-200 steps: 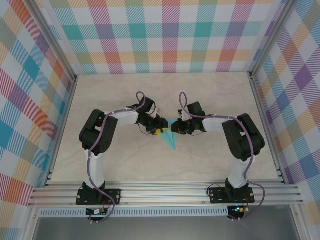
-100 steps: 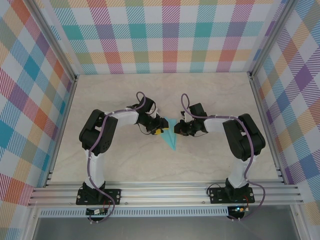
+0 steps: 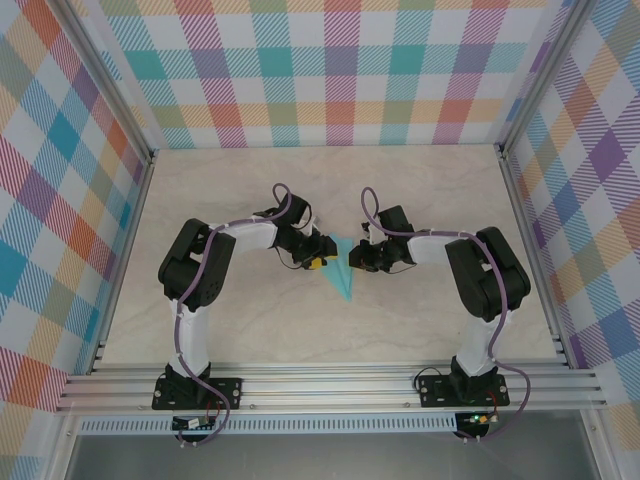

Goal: Fold a paper plane with a square sheet of paper (fold left side to right side)
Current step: Fourth fold the wing at the center of the table.

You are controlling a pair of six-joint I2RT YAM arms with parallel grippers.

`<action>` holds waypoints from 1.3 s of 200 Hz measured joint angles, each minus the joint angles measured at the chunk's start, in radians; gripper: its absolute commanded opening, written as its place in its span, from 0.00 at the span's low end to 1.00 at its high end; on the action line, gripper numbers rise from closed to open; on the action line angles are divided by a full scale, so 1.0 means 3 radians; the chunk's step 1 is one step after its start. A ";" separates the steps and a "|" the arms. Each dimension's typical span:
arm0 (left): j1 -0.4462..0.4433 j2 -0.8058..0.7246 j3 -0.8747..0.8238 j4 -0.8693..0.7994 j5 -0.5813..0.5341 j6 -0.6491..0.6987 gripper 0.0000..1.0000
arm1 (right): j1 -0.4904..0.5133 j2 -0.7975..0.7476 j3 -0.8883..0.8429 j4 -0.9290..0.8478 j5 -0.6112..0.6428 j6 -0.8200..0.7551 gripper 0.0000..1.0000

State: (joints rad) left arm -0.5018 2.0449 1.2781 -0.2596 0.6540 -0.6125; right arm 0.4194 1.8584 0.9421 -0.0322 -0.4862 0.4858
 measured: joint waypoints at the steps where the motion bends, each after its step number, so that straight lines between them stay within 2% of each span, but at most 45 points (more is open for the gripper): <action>1: 0.0000 0.0000 0.0000 -0.0001 0.0000 0.0000 0.45 | 0.0000 0.0001 0.0003 -0.0003 0.0000 0.0000 0.11; 115: 0.0000 0.0000 0.0014 -0.0024 -0.0001 0.0013 0.46 | 0.0000 0.0103 0.0109 -0.0099 0.0014 -0.0024 0.09; 174: -0.0006 -0.0056 0.0235 -0.0421 -0.0090 0.0150 0.47 | 0.0000 0.0103 0.0108 -0.0108 0.0024 -0.0024 0.10; 228: -0.0018 -0.0120 0.0464 -0.0518 -0.0065 0.0186 0.38 | 0.0000 0.0104 0.0108 -0.0107 0.0023 -0.0025 0.10; 260: -0.0064 0.0011 0.0626 -0.0525 -0.0051 0.0183 0.31 | 0.0000 0.0106 0.0108 -0.0107 0.0022 -0.0025 0.10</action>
State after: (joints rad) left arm -0.5209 2.0483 1.4658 -0.4171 0.6388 -0.5575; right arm 0.4194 1.8900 0.9745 -0.0643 -0.4797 0.4782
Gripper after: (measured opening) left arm 0.323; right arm 0.098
